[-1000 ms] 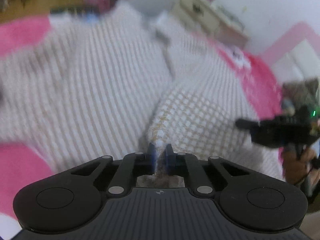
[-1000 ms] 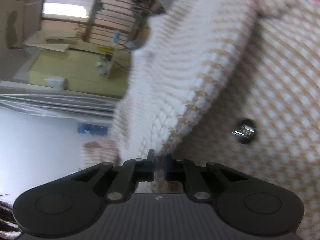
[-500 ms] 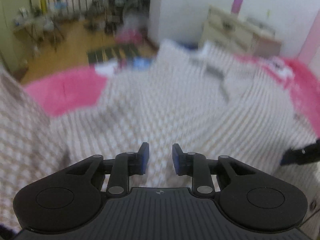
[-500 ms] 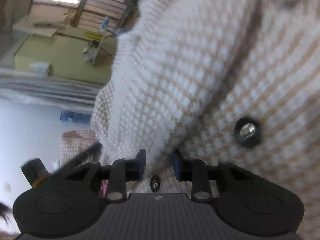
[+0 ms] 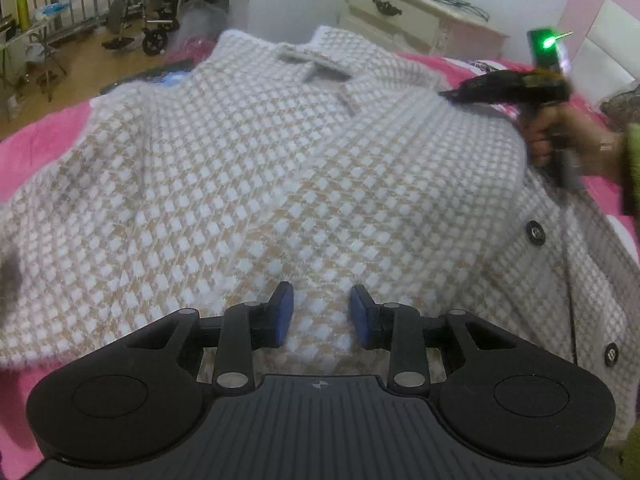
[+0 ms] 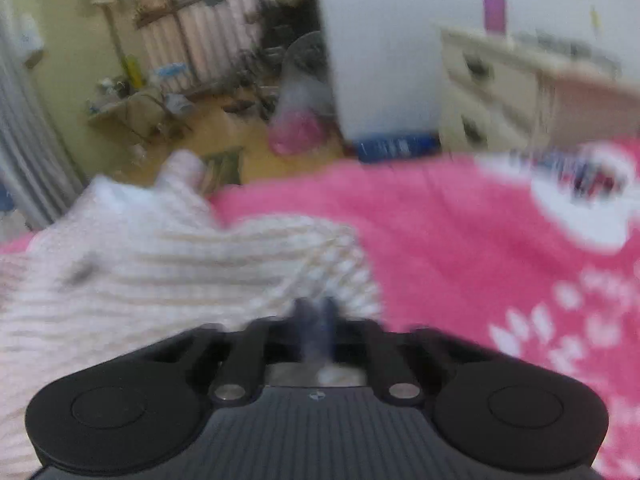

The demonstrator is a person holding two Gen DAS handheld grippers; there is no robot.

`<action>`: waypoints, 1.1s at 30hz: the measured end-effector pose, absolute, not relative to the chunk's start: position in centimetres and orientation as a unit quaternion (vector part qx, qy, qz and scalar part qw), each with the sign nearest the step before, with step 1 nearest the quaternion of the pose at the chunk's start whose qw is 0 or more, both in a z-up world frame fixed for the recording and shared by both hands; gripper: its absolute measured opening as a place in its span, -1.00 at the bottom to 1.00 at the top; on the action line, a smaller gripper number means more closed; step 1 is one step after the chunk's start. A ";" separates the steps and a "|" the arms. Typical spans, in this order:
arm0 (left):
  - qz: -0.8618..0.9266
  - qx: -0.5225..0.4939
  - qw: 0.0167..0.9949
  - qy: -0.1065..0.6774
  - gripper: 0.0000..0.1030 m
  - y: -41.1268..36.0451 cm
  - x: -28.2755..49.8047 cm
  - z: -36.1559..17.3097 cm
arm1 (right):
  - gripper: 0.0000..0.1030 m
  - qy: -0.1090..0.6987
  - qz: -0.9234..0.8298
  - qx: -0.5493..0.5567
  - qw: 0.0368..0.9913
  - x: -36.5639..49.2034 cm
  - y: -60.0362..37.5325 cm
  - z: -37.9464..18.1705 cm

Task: Fold clothes

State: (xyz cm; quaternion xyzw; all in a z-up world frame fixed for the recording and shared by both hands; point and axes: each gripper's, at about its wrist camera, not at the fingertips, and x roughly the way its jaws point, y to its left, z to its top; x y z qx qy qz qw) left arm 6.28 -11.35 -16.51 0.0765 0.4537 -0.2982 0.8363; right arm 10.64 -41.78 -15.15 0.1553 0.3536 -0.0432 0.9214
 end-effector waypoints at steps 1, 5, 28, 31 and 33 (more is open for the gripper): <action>-0.298 0.078 0.836 0.454 -0.38 -11.4 6.3 -16.5 | -1.00 0.349 -0.038 0.178 0.919 11.1 -42.1 -15.5; -0.302 0.095 0.838 0.445 -0.38 -11.4 5.9 -16.7 | -1.00 0.352 -0.043 0.204 0.913 10.2 -43.2 -13.6; -0.261 -0.185 0.775 0.544 -0.44 -5.6 11.2 -18.0 | -0.55 0.382 0.210 -0.056 0.898 -1.8 -21.4 -12.6; -0.252 -0.242 0.755 0.555 -0.44 -4.3 11.8 -18.8 | -0.55 0.390 0.196 -0.077 0.896 -1.7 -20.3 -13.2; -0.250 -0.262 0.748 0.557 -0.44 -3.8 11.9 -19.1 | -0.49 0.373 0.205 -0.087 0.901 -2.5 -19.5 -10.9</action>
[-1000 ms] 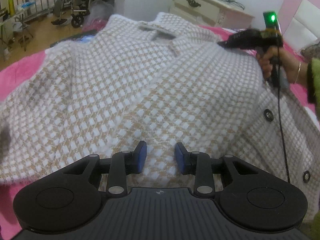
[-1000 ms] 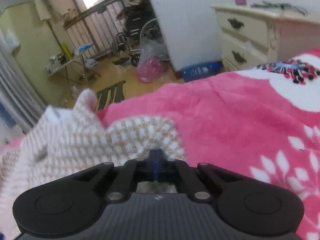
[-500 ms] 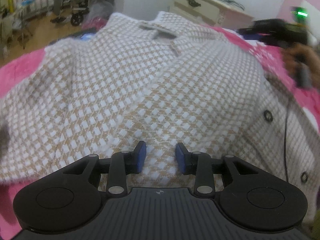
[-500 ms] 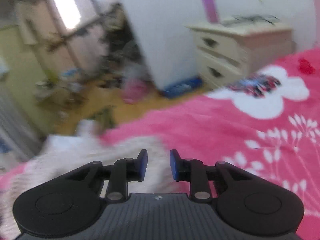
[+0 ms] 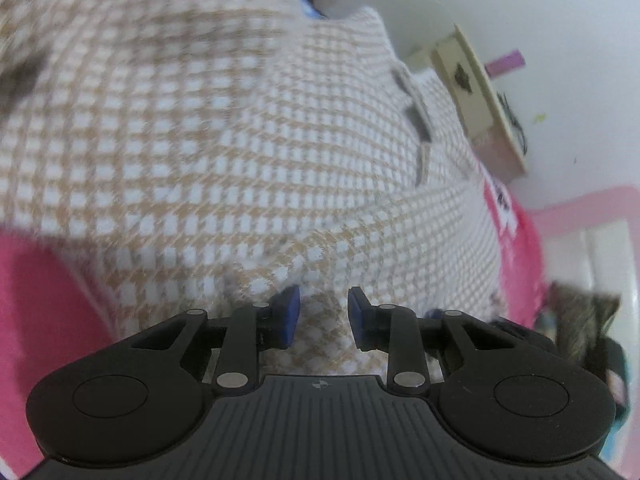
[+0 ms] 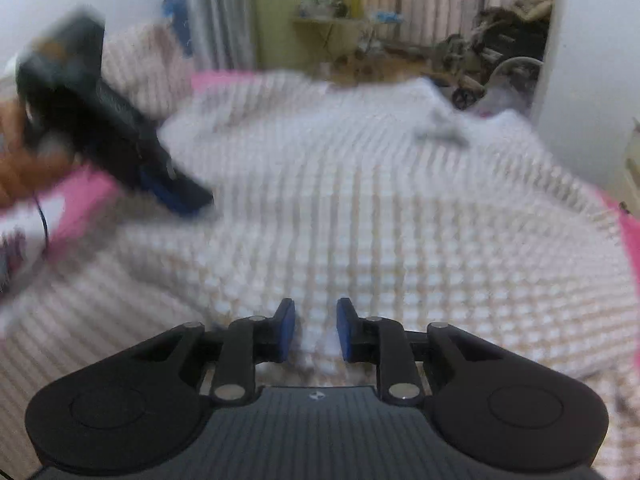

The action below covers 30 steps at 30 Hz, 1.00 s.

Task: Fold clothes

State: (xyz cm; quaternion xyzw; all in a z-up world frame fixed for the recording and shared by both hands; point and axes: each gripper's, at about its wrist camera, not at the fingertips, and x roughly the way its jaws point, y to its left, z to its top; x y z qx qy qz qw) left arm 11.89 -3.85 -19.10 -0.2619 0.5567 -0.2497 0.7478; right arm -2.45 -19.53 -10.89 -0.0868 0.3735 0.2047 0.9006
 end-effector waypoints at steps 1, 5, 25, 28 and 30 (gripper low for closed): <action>-0.249 -0.271 0.744 0.558 -0.44 -3.7 11.9 -19.3 | -0.49 0.353 0.220 -0.105 0.904 -3.4 -18.8 -9.7; -0.247 -0.276 0.741 0.560 -0.44 -3.8 12.0 -19.7 | -0.44 0.283 0.320 -0.235 0.873 -7.2 -13.8 -8.6; -0.268 -0.219 0.760 0.550 -0.48 -4.3 11.7 -19.3 | -0.98 0.400 0.429 -0.162 0.794 -2.4 -12.1 -15.0; -0.272 -0.175 0.784 0.529 -0.46 -5.1 10.8 -18.1 | -0.96 0.404 0.418 -0.078 0.810 -1.4 -14.0 -12.6; -0.265 -0.134 0.813 0.500 -0.38 -5.5 9.4 -16.2 | -0.92 0.402 0.405 -0.018 0.821 -0.7 -15.9 -10.6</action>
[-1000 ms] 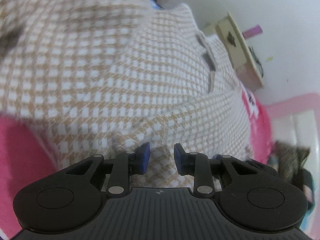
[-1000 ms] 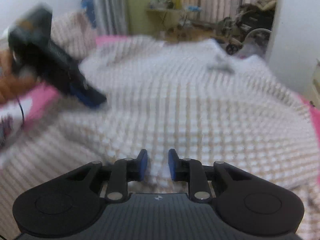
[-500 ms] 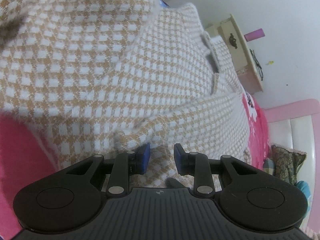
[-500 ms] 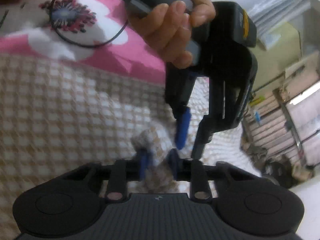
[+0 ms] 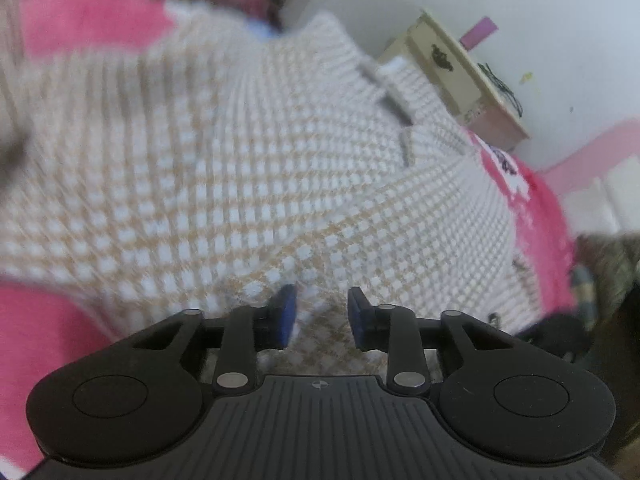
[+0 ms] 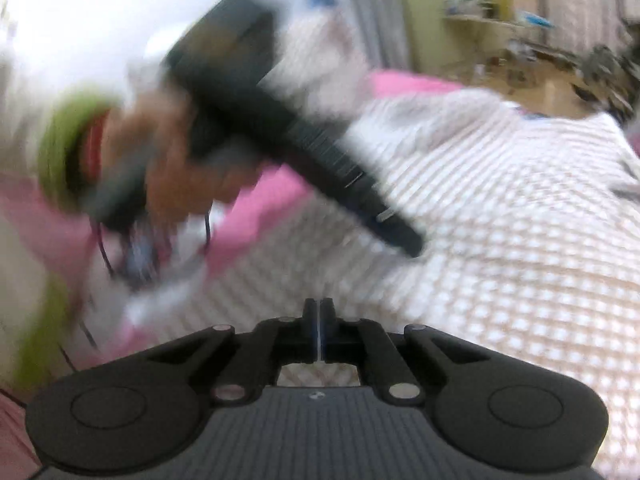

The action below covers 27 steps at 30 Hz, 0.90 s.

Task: Fold clothes

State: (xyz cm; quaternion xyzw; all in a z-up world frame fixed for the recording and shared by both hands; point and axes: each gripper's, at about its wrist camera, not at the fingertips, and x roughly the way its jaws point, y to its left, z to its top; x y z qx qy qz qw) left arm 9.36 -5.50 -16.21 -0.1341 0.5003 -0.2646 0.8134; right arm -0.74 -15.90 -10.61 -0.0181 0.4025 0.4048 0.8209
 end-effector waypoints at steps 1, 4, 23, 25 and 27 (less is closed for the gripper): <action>-0.262 -0.124 0.824 0.487 -0.36 -5.3 8.6 -15.3 | -0.90 0.402 0.395 0.012 0.826 -0.4 -17.0 -9.6; -0.266 -0.091 0.856 0.434 -0.35 -4.1 5.8 -11.7 | -0.80 0.386 0.355 0.096 0.846 0.5 -19.6 -6.6; -0.029 0.018 0.912 0.408 -0.13 2.8 0.5 -12.5 | 0.04 0.386 0.447 -0.077 0.803 7.1 6.4 0.6; -0.033 0.016 0.906 0.421 -0.13 3.0 0.3 -13.3 | 0.10 0.362 0.449 -0.163 0.801 5.8 9.5 -1.3; -0.035 0.011 0.900 0.435 -0.13 3.4 -0.1 -14.1 | 0.10 0.345 0.431 -0.229 0.801 5.0 12.0 -3.6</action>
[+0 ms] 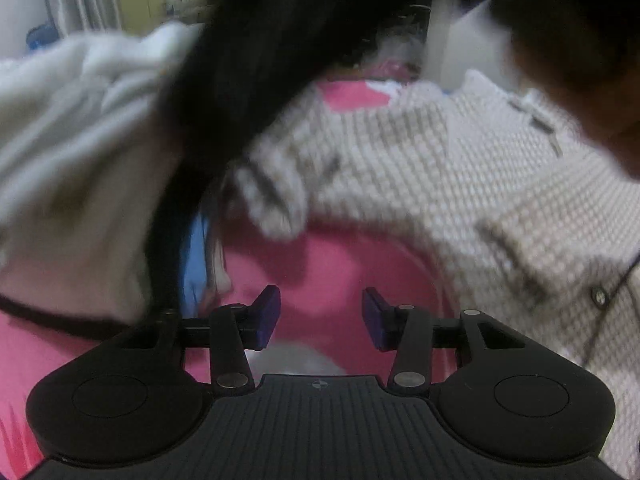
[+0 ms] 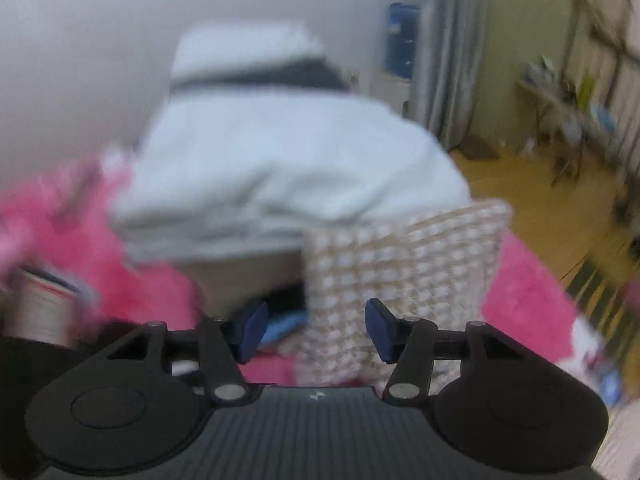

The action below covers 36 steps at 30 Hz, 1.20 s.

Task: Fold clothes

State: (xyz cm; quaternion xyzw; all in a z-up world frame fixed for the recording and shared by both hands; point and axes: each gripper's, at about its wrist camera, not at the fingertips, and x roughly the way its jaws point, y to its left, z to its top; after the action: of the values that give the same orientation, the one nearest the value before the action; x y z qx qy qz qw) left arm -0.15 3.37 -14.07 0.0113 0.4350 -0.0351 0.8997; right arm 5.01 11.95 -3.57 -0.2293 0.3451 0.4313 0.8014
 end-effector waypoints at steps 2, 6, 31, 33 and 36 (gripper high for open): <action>-0.031 -0.011 0.890 0.456 -0.13 3.8 -0.1 -14.7 | 0.05 0.348 0.408 -0.239 0.810 5.4 12.9 -5.3; -0.022 -0.040 0.882 0.469 -0.13 4.5 0.2 -15.1 | -0.84 0.392 0.390 -0.139 0.822 8.3 11.5 -5.7; -0.133 0.075 0.898 0.413 -0.03 -4.6 2.2 -14.0 | -0.86 0.266 0.164 0.281 0.908 -1.5 -29.6 10.5; -0.130 0.080 0.893 0.423 -0.03 -5.0 2.5 -14.4 | -0.86 0.279 0.115 0.305 0.903 -3.0 -33.4 7.7; -0.130 0.084 0.886 0.436 -0.03 -5.6 2.8 -14.9 | -0.86 0.311 0.031 0.324 0.893 -4.5 -38.3 1.5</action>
State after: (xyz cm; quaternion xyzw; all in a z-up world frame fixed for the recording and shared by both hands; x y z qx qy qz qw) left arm 2.84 -5.58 -14.91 0.0836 0.4364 -0.1303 0.8864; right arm -4.50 -38.31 1.46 0.3238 0.3111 0.0312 0.8930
